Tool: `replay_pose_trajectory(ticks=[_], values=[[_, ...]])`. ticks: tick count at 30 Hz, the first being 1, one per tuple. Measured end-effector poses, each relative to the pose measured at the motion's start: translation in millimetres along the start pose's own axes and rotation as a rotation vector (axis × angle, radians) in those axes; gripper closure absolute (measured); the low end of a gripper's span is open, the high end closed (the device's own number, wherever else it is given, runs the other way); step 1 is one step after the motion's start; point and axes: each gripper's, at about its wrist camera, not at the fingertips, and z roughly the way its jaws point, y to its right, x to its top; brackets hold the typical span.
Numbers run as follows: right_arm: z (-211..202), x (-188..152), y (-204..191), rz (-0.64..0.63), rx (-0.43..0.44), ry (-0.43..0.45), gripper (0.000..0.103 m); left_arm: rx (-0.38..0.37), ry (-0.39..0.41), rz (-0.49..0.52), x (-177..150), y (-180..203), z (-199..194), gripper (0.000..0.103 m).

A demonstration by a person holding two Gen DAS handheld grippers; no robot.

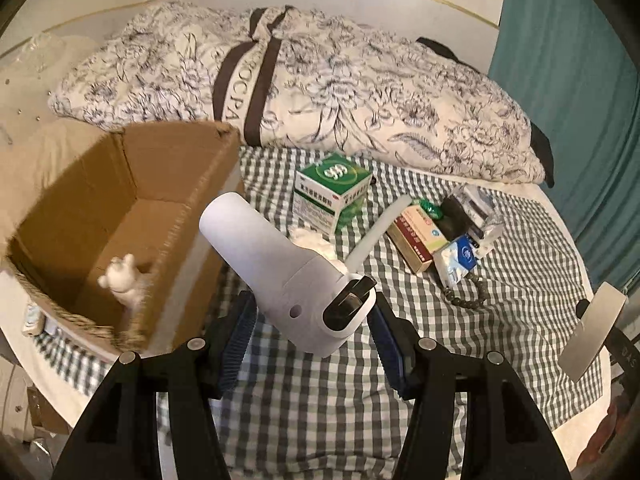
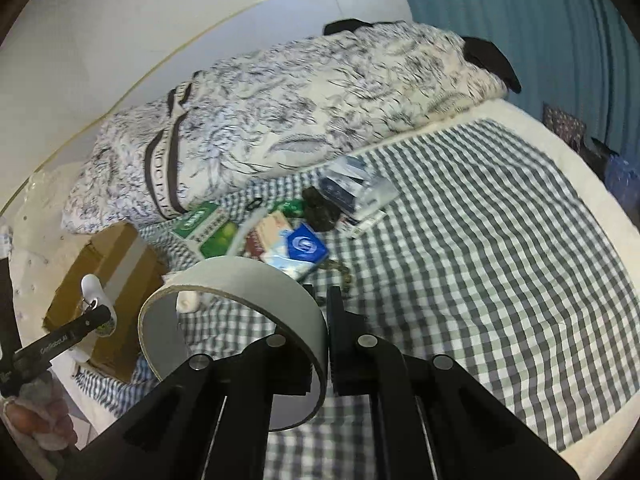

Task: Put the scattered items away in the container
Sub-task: 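Carry the device and tape roll into the cardboard box and open both grippers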

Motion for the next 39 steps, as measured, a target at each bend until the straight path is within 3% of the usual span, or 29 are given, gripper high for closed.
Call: replay_pose_trajectory(ticks=[8, 18, 31, 39], values=[[-28, 1, -79, -0.118, 0.059, 0.033, 0.097, -0.004, 0.069, -0.006, 11, -28, -46, 0.044], [-29, 1, -183, -0.258, 0.169, 0.039, 0.097, 0.044, 0.141, -0.083, 24, -96, -80, 0.044], [6, 3, -301, -0.405, 0.280, -0.004, 0.097, 0.105, 0.139, -0.177, 29, -179, -71, 0.044], [57, -5, -347, -0.457, 0.277, -0.062, 0.097, 0.122, 0.098, -0.200, 27, -210, -43, 0.044]])
